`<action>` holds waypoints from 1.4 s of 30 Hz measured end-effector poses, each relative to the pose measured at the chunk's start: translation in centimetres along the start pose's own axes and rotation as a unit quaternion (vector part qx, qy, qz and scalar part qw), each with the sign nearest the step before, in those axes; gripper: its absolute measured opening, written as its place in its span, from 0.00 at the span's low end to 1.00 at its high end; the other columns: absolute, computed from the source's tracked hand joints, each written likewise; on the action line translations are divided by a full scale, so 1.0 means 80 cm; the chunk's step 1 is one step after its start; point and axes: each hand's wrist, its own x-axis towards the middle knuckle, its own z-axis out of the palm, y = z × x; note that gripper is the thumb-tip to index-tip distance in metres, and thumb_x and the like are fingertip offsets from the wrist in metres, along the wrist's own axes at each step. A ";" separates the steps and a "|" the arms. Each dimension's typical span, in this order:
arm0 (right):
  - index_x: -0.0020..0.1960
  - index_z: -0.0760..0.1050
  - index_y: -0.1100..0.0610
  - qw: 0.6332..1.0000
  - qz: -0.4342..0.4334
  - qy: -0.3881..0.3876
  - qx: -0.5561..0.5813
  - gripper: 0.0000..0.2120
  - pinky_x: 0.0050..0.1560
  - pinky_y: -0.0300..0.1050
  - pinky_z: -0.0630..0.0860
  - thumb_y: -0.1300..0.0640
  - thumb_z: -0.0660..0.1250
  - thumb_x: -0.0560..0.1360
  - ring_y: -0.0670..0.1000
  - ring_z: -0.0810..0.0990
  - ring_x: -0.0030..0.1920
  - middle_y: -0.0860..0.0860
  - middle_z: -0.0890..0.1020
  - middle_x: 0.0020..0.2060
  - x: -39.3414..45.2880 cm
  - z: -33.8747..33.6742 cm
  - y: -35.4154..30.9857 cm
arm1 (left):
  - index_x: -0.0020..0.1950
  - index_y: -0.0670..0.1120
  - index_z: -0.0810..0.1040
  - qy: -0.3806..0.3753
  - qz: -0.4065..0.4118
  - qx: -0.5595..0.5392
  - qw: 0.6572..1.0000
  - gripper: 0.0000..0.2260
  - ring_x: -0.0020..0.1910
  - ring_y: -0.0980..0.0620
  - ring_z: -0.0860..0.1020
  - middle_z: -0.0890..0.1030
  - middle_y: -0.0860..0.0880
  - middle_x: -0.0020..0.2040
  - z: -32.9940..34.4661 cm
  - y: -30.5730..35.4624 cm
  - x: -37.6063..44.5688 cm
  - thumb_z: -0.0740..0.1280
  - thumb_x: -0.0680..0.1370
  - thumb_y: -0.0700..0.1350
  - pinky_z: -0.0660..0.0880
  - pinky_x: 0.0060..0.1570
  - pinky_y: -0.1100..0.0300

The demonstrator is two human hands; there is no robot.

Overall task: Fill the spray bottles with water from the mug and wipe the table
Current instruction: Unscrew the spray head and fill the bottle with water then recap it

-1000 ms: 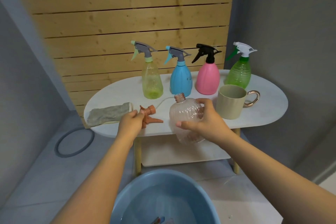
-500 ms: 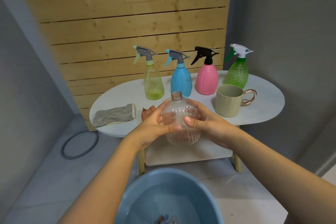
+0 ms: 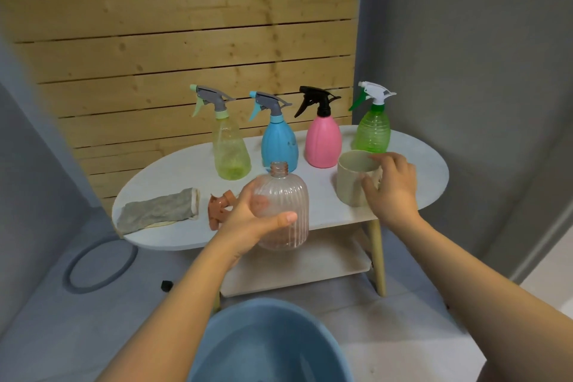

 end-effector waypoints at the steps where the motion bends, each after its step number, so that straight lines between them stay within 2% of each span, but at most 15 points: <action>1: 0.67 0.69 0.60 1.000 0.017 -0.020 -0.009 0.22 0.65 0.50 0.60 0.57 0.66 0.75 0.61 0.64 0.66 0.59 0.69 0.66 0.004 0.000 0.004 | 0.69 0.61 0.63 0.001 0.003 -0.010 1.000 0.42 0.58 0.58 0.73 0.74 0.54 0.59 0.003 0.001 0.001 0.80 0.60 0.51 0.71 0.47 0.66; 4: 0.71 0.65 0.59 0.994 0.042 -0.089 0.048 0.23 0.64 0.50 0.64 0.57 0.64 0.77 0.60 0.67 0.66 0.58 0.69 0.66 0.015 0.000 0.009 | 0.66 0.61 0.65 0.002 0.009 -0.023 1.000 0.40 0.58 0.59 0.74 0.75 0.54 0.59 0.010 0.000 0.009 0.81 0.60 0.50 0.73 0.48 0.65; 8: 0.69 0.67 0.59 0.988 0.063 -0.082 0.116 0.24 0.61 0.49 0.69 0.59 0.66 0.75 0.57 0.73 0.61 0.57 0.73 0.61 0.014 0.003 0.001 | 0.67 0.61 0.65 0.011 0.008 -0.023 1.000 0.43 0.61 0.57 0.74 0.74 0.54 0.62 0.011 -0.004 0.016 0.79 0.55 0.55 0.73 0.51 0.63; 10: 0.69 0.66 0.57 0.986 0.087 -0.082 0.116 0.26 0.59 0.49 0.72 0.55 0.69 0.73 0.57 0.74 0.59 0.55 0.73 0.58 0.013 0.006 0.001 | 0.68 0.61 0.65 0.014 0.009 -0.019 1.000 0.44 0.61 0.58 0.73 0.73 0.55 0.63 0.009 -0.006 0.018 0.79 0.55 0.55 0.72 0.52 0.63; 14: 0.70 0.64 0.52 0.994 0.069 -0.079 0.035 0.34 0.53 0.50 0.72 0.43 0.71 0.69 0.54 0.73 0.56 0.47 0.76 0.50 0.013 0.007 -0.001 | 0.69 0.62 0.65 0.015 0.001 -0.003 1.000 0.46 0.64 0.56 0.72 0.74 0.56 0.64 0.004 -0.011 0.021 0.79 0.53 0.59 0.72 0.61 0.55; 17: 0.71 0.64 0.52 0.995 0.040 -0.037 -0.079 0.41 0.60 0.50 0.62 0.35 0.71 0.65 0.56 0.67 0.63 0.51 0.75 0.61 0.018 0.008 0.000 | 0.69 0.62 0.66 0.016 -0.006 0.005 1.000 0.46 0.64 0.55 0.73 0.74 0.56 0.64 -0.001 -0.014 0.023 0.79 0.53 0.59 0.71 0.65 0.51; 20: 0.73 0.60 0.54 0.988 0.093 -0.104 -0.064 0.45 0.66 0.53 0.58 0.33 0.70 0.64 0.58 0.61 0.69 0.54 0.68 0.68 0.024 0.010 0.002 | 0.67 0.62 0.66 0.015 -0.006 0.006 1.000 0.45 0.64 0.55 0.73 0.75 0.56 0.64 -0.002 -0.014 0.021 0.79 0.52 0.59 0.71 0.65 0.51; 23: 0.68 0.67 0.55 0.982 0.117 -0.146 0.004 0.38 0.65 0.53 0.65 0.37 0.72 0.65 0.57 0.69 0.65 0.54 0.72 0.63 0.025 0.013 0.010 | 0.65 0.64 0.66 0.011 -0.004 0.002 1.000 0.42 0.63 0.57 0.73 0.75 0.57 0.62 -0.001 -0.011 0.018 0.79 0.53 0.57 0.71 0.63 0.55; 25: 0.62 0.71 0.57 0.977 0.137 -0.154 0.059 0.30 0.58 0.47 0.70 0.42 0.73 0.67 0.55 0.73 0.60 0.54 0.74 0.58 0.022 0.012 0.010 | 0.65 0.62 0.66 0.015 -0.010 0.005 1.000 0.43 0.63 0.56 0.72 0.74 0.55 0.63 -0.003 -0.012 0.015 0.79 0.53 0.58 0.71 0.63 0.55; 28: 0.58 0.71 0.59 0.969 0.163 -0.167 0.083 0.23 0.46 0.41 0.66 0.44 0.70 0.72 0.52 0.74 0.54 0.51 0.75 0.52 0.015 0.006 0.005 | 0.66 0.59 0.64 0.017 -0.009 0.003 1.000 0.46 0.62 0.56 0.72 0.73 0.54 0.62 -0.006 -0.011 0.005 0.79 0.52 0.58 0.71 0.60 0.58; 33: 0.45 0.71 0.58 0.962 0.201 -0.150 0.108 0.14 0.41 0.41 0.64 0.47 0.68 0.74 0.52 0.72 0.45 0.51 0.75 0.43 0.007 0.001 0.006 | 0.65 0.56 0.64 0.023 -0.008 0.011 1.000 0.45 0.60 0.58 0.73 0.72 0.54 0.62 -0.013 -0.006 -0.021 0.79 0.52 0.56 0.71 0.56 0.62; 35: 0.34 0.68 0.57 0.966 0.192 -0.137 0.105 0.16 0.33 0.43 0.63 0.51 0.67 0.75 0.54 0.72 0.38 0.53 0.74 0.33 0.000 -0.004 -0.003 | 0.67 0.55 0.64 0.026 -0.009 0.007 1.000 0.47 0.61 0.58 0.73 0.73 0.53 0.63 -0.017 -0.004 -0.034 0.78 0.50 0.57 0.72 0.56 0.61; 37: 0.28 0.65 0.57 0.971 0.167 -0.128 0.114 0.20 0.31 0.44 0.63 0.55 0.67 0.75 0.59 0.71 0.35 0.58 0.74 0.30 -0.013 -0.010 -0.019 | 0.69 0.54 0.62 0.028 -0.004 0.000 1.000 0.50 0.61 0.58 0.73 0.73 0.53 0.64 -0.023 0.000 -0.048 0.78 0.50 0.57 0.73 0.56 0.61; 38: 0.29 0.66 0.57 0.973 0.153 -0.122 0.126 0.19 0.32 0.43 0.63 0.55 0.68 0.75 0.60 0.72 0.37 0.59 0.75 0.30 -0.018 -0.013 -0.027 | 0.70 0.54 0.62 0.029 -0.003 -0.005 1.000 0.50 0.61 0.58 0.74 0.73 0.53 0.64 -0.024 0.002 -0.054 0.78 0.50 0.57 0.73 0.56 0.61; 42: 0.36 0.73 0.57 0.970 0.089 -0.174 0.143 0.12 0.31 0.39 0.66 0.52 0.72 0.72 0.49 0.74 0.35 0.48 0.76 0.31 -0.047 -0.020 -0.056 | 0.67 0.54 0.64 0.040 -0.011 -0.002 0.999 0.47 0.61 0.57 0.75 0.74 0.53 0.64 -0.036 -0.001 -0.090 0.79 0.51 0.55 0.73 0.60 0.58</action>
